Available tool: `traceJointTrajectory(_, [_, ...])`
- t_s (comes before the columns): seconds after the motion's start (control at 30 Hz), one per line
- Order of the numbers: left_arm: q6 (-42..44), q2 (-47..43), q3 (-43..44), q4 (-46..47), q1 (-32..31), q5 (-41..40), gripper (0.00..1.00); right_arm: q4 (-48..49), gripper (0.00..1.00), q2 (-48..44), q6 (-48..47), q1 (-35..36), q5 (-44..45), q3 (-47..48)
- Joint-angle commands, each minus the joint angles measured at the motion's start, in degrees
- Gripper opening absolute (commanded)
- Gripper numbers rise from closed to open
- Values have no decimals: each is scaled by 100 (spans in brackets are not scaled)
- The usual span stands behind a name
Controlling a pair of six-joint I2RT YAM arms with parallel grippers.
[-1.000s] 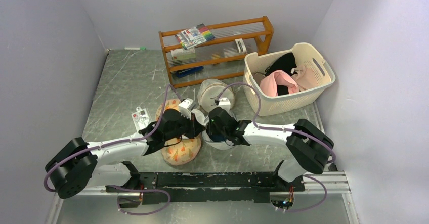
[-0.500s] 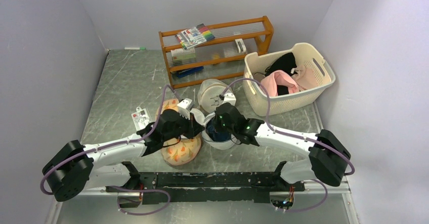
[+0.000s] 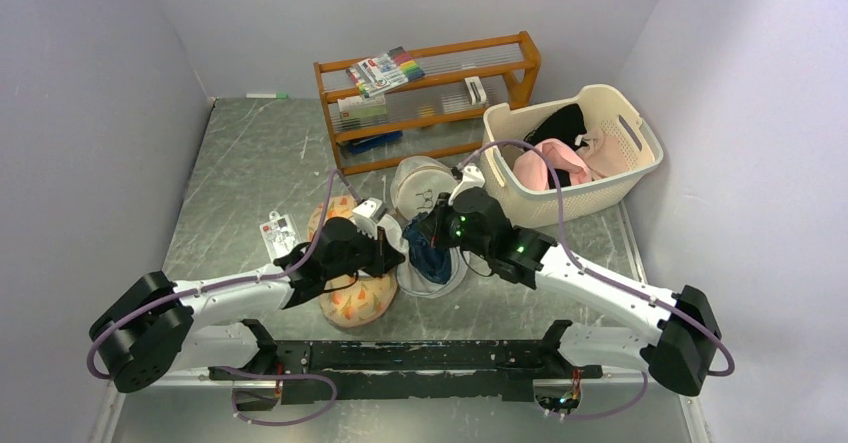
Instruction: Unzip the laundry bag and remove the bra
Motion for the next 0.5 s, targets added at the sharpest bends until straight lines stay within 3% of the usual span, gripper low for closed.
traceJointTrajectory(0.0, [-72,87,-19,221,-27,255,7,-41,0,-284,114,-177,-183,445])
traceJointTrajectory(0.2, [-53,84,19,135,-22,275,7,283,0,-538,366,-783,-995,594])
traceJointTrajectory(0.37, [-64,100,73,147,-27,313,7,967,0,-514,879,-1636,-2297,4])
traceJointTrajectory(0.47, [-88,103,136,175,-27,344,7,1015,0,-176,980,-1785,-2813,-289])
